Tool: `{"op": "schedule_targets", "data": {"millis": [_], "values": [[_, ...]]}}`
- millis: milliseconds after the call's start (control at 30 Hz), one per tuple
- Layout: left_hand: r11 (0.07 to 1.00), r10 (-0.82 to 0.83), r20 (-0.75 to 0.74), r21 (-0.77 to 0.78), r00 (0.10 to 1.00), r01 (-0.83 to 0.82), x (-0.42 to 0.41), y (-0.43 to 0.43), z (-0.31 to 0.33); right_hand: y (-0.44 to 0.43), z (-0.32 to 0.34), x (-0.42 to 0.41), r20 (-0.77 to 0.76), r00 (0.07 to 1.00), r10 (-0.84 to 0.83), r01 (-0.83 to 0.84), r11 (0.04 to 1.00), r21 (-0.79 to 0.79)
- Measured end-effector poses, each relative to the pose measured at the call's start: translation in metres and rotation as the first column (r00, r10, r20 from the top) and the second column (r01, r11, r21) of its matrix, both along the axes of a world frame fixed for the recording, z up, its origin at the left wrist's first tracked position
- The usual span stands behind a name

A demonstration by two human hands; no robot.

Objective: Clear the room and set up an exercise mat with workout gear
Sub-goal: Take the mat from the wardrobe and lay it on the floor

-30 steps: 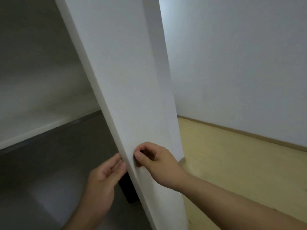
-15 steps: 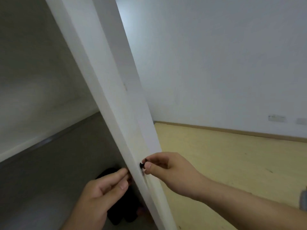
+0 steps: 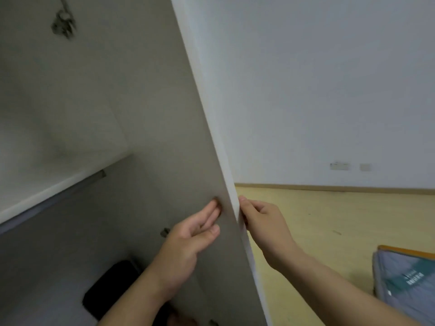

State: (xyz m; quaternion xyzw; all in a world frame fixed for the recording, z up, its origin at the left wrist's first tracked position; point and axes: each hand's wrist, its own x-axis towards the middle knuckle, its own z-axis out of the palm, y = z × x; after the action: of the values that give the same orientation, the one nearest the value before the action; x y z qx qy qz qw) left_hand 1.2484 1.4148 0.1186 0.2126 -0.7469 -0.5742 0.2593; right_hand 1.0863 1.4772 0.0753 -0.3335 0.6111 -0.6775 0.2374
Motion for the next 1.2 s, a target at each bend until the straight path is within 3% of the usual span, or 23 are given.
{"op": "schedule_targets", "data": {"millis": [200,500,700,767,867,933,1033,1200], "values": [[1.000,-0.012,-0.014,0.016,1.000,0.012,-0.051,-0.018,0.000,-0.007,-0.011,-0.020,-0.186,0.960,-0.210,0.208,0.978,-0.030],[0.999,-0.015,-0.049,0.050,0.999,0.018,-0.102,-0.034,-0.006,-0.022,-0.004,-0.047,-0.292,0.917,-0.271,0.298,0.953,0.051],[0.999,0.013,-0.106,0.043,0.994,-0.008,-0.098,-0.040,-0.015,-0.022,-0.009,-0.055,-0.385,0.851,-0.358,0.391,0.920,0.008],[0.997,0.067,-0.131,0.050,0.989,-0.061,-0.076,-0.038,-0.023,-0.010,-0.011,-0.041,-0.467,0.792,-0.394,0.430,0.902,-0.032],[0.962,0.270,-0.120,0.066,0.955,-0.264,-0.022,-0.036,-0.053,0.005,-0.020,-0.010,-0.665,0.616,-0.422,0.416,0.891,-0.181],[0.903,0.429,-0.070,0.070,0.900,-0.425,0.021,-0.032,-0.080,0.008,-0.032,0.013,-0.746,0.593,-0.303,0.297,0.943,-0.148],[0.773,0.625,0.030,0.111,0.780,-0.624,0.075,-0.023,-0.119,-0.002,-0.053,0.047,-0.771,0.636,0.015,0.054,0.997,0.064],[0.523,0.840,0.129,0.061,0.527,-0.850,0.145,-0.008,-0.158,-0.026,-0.091,0.104,-0.746,0.557,0.364,-0.223,0.931,0.287]]}}
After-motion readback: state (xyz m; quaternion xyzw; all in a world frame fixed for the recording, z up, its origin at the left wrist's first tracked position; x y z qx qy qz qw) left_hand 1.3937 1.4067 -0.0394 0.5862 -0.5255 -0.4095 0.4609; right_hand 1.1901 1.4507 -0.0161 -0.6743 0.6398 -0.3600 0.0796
